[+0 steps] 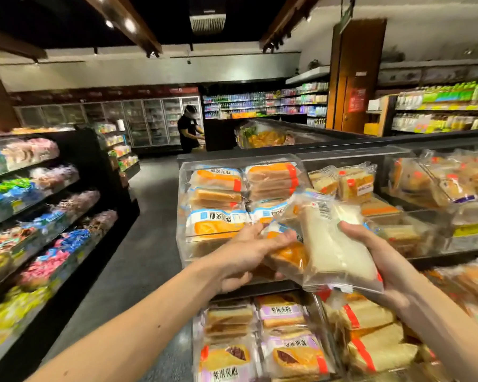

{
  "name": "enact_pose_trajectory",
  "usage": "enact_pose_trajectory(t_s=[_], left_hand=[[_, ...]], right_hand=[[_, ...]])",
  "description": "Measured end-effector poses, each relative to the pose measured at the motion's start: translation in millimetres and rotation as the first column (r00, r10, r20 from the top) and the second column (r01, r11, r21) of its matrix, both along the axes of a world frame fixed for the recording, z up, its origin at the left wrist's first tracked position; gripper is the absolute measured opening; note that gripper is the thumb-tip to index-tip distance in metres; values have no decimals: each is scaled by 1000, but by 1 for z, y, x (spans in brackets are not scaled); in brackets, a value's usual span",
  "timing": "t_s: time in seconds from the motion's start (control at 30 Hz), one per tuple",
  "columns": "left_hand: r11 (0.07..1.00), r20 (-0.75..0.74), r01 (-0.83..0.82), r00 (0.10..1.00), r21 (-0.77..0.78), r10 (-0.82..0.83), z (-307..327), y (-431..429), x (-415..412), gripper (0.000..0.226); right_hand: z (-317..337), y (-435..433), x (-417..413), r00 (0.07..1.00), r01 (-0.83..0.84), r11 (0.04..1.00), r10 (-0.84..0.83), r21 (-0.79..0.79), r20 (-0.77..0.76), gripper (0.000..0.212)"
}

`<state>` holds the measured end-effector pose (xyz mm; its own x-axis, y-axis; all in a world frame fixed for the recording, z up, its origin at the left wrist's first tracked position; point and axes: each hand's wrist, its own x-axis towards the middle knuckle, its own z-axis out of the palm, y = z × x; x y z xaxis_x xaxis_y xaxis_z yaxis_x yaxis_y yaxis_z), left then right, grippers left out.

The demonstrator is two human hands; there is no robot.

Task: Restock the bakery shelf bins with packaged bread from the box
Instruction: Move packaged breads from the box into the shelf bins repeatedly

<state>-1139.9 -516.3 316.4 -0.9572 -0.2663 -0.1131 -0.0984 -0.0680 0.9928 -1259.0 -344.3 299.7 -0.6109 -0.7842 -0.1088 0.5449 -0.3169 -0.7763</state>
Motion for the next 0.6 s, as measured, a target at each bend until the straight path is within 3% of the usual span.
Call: enact_pose_trajectory(t_s=[0.1, 0.2, 0.23, 0.33, 0.4, 0.5, 0.6], left_hand=[[997, -42, -79, 996, 2, 79, -3, -5, 10, 31], [974, -44, -227, 973, 7, 227, 1, -12, 17, 39], [960, -45, -281, 959, -9, 281, 4, -17, 19, 42], [906, -125, -411, 909, -101, 398, 16, -36, 18, 56], [860, -209, -492, 863, -137, 461, 25, -46, 11, 63], [794, -297, -585, 798, -168, 525, 34, -51, -10, 75], [808, -343, -568, 798, -156, 495, 34, -43, -38, 75]], right_hand=[[-4, -7, 6, 999, -30, 999, 31, 27, -12, 108], [-5, -8, 4, 1000, -7, 999, 6, 40, 7, 120], [-5, -7, 3, 1000, 19, 998, -20, 55, 7, 114], [3, 1, -7, 996, 84, 993, -84, 77, 1, 61], [7, 10, -17, 993, 118, 991, -120, 59, 21, 49], [13, 21, -25, 987, 157, 986, -158, 49, 20, 50], [15, 29, -34, 982, 187, 980, -188, 61, 7, 52]])
